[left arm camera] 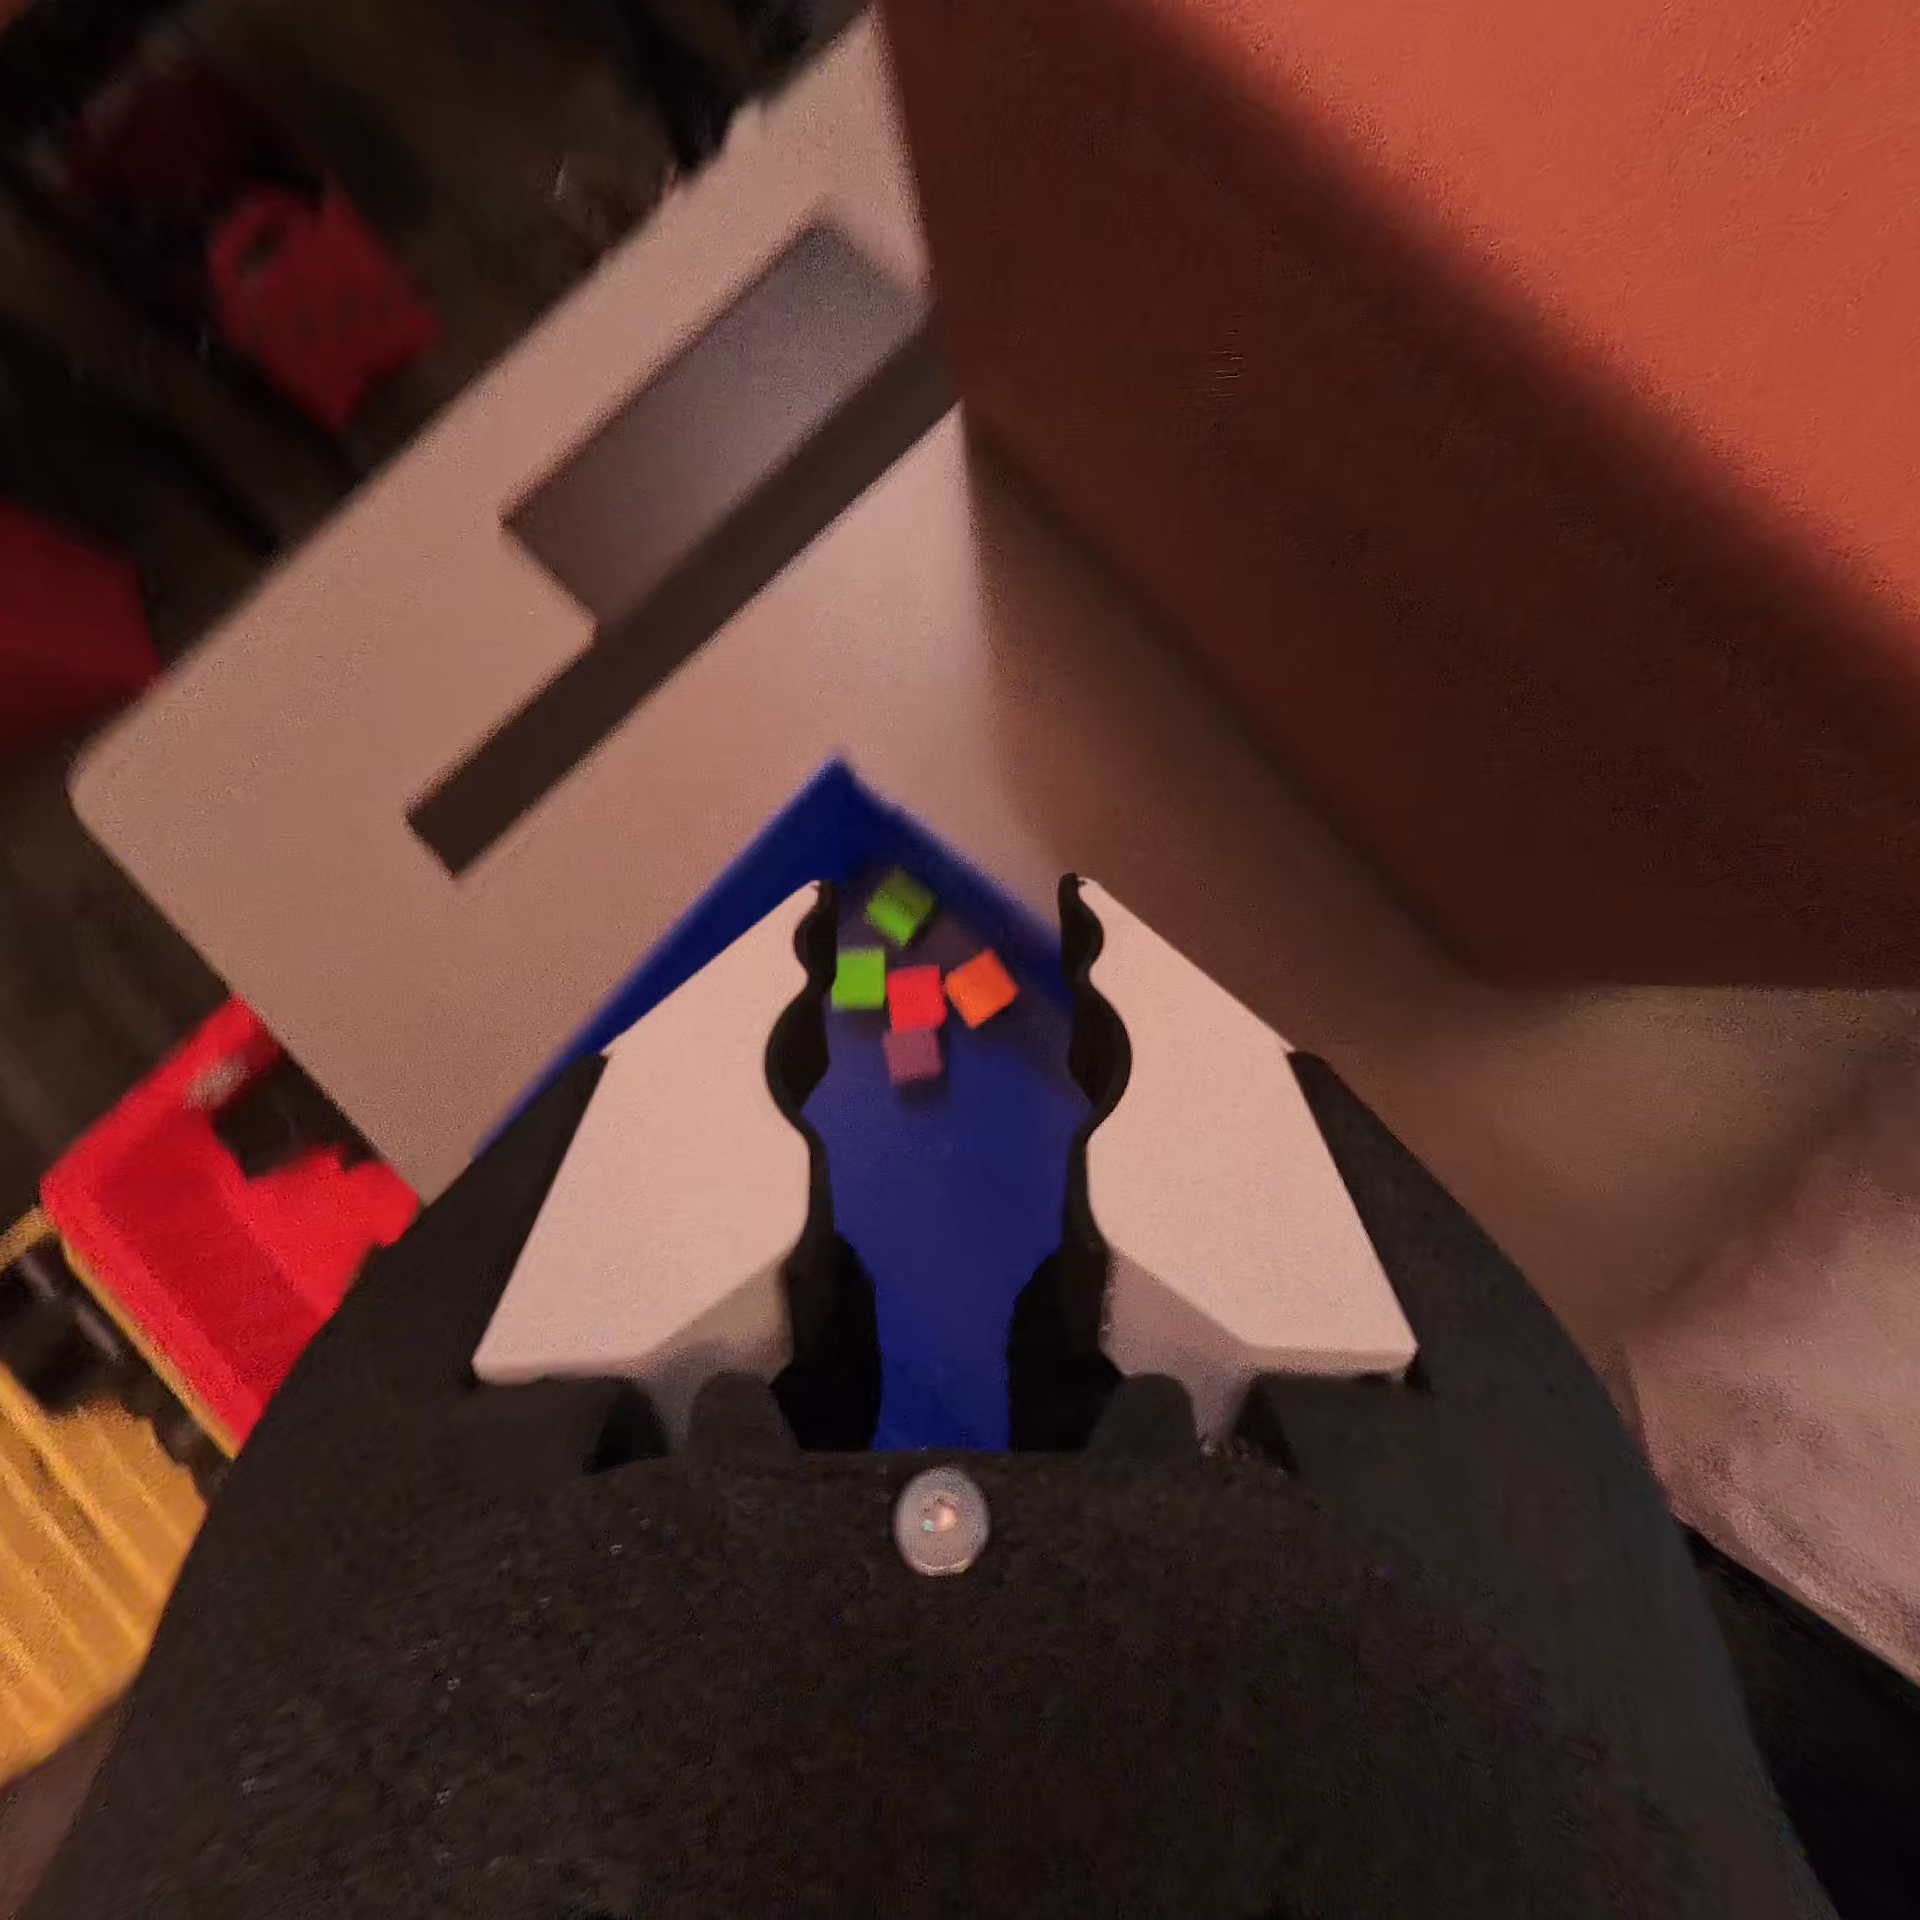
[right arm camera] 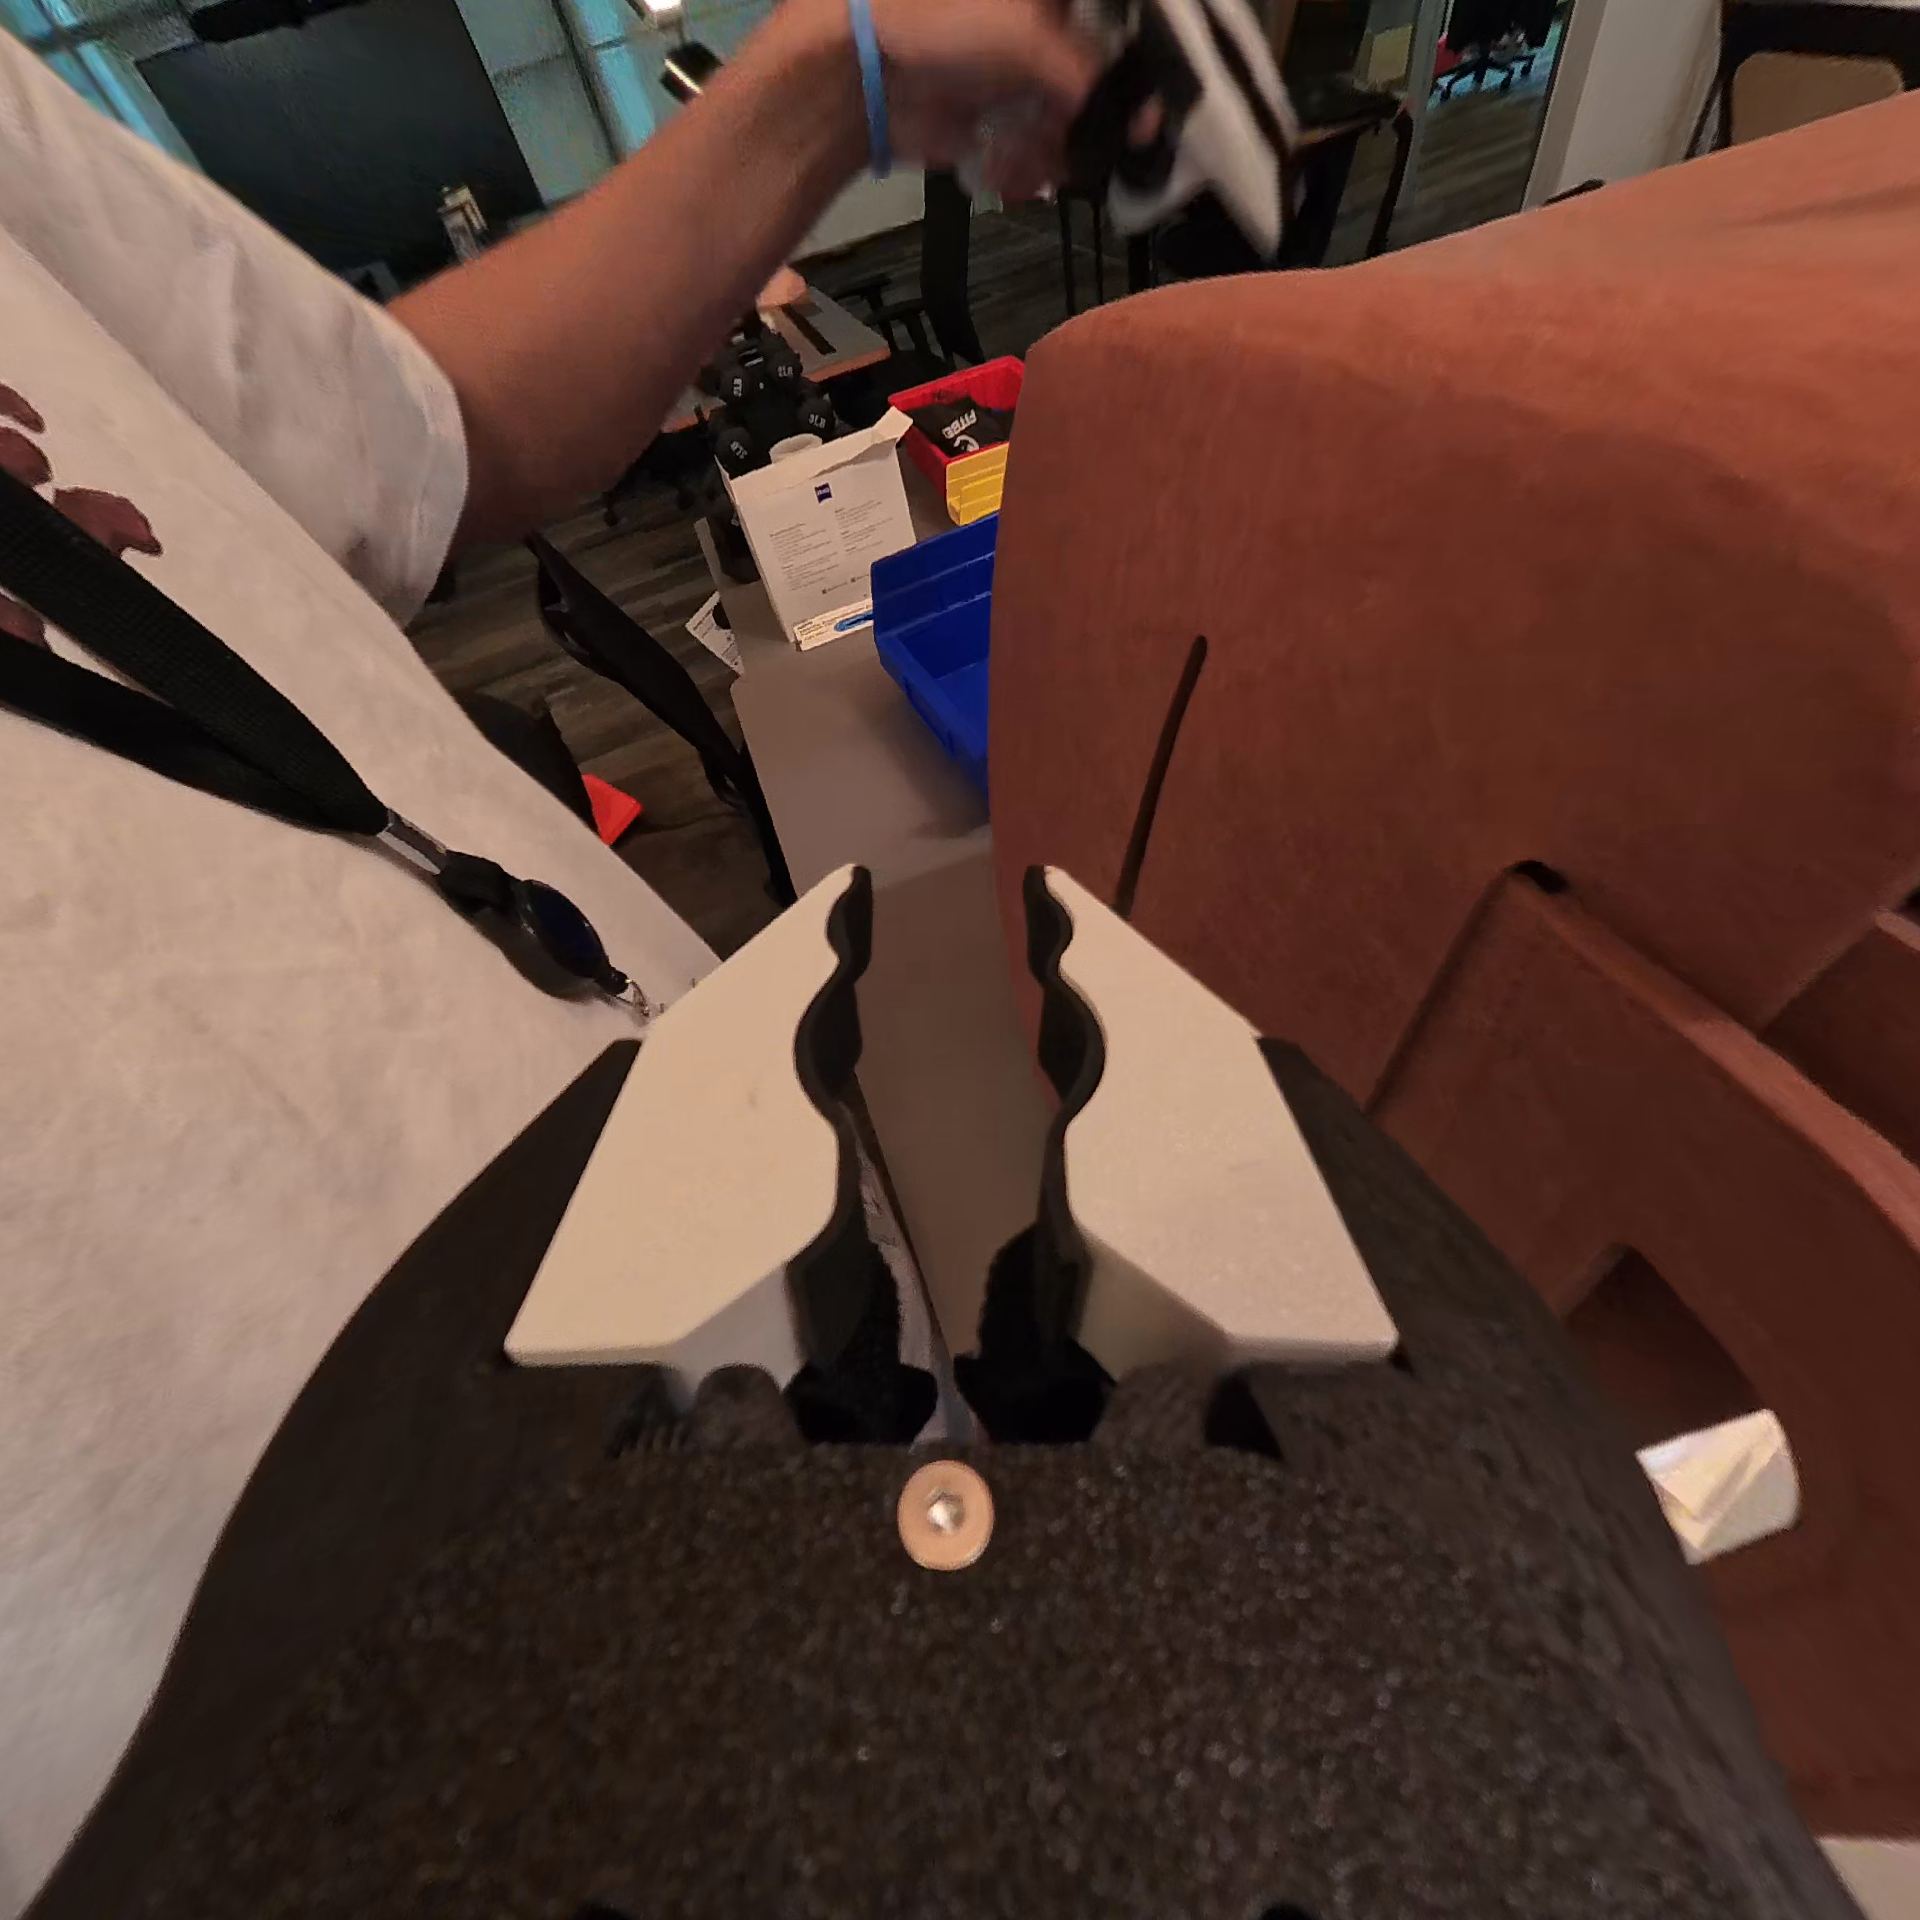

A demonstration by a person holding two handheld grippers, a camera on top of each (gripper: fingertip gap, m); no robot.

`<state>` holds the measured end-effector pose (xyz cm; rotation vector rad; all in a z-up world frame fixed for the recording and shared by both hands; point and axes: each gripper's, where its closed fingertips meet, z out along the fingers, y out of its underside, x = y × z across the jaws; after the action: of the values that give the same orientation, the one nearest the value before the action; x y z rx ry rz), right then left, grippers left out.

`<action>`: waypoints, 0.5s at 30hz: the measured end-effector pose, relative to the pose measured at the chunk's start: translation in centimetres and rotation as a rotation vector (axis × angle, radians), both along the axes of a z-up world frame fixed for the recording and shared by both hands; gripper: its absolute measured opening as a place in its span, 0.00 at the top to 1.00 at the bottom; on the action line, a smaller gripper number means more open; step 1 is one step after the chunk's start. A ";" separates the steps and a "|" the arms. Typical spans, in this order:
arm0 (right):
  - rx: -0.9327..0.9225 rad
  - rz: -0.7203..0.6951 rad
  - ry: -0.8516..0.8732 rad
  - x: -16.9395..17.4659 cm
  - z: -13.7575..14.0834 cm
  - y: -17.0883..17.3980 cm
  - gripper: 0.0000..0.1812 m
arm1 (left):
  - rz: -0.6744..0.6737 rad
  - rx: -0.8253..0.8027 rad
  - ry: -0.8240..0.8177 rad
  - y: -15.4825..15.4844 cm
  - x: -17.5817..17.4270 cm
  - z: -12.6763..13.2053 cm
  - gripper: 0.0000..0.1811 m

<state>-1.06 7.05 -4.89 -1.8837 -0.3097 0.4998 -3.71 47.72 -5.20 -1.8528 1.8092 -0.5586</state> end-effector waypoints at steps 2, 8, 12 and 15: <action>-0.024 0.012 0.000 -0.5 -0.3 0.4 0.84 | 0.107 0.005 0.070 1.7 -2.6 -6.6 0.75; -0.071 0.051 -0.002 -2.1 -0.8 1.6 0.84 | 0.270 -0.151 0.158 3.2 -4.6 -18.2 0.75; -0.070 0.051 -0.017 -2.5 -0.7 2.2 0.84 | 0.232 -0.216 0.181 3.2 -3.7 -20.9 0.75; -0.064 0.038 -0.013 -2.5 -0.5 2.3 0.84 | 0.197 -0.217 0.278 2.8 -4.2 -22.8 0.75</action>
<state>-3.59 9.31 -5.41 -1.9463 -0.3429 0.5286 -7.92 50.47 -28.04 -2.3251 1.7620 -0.4573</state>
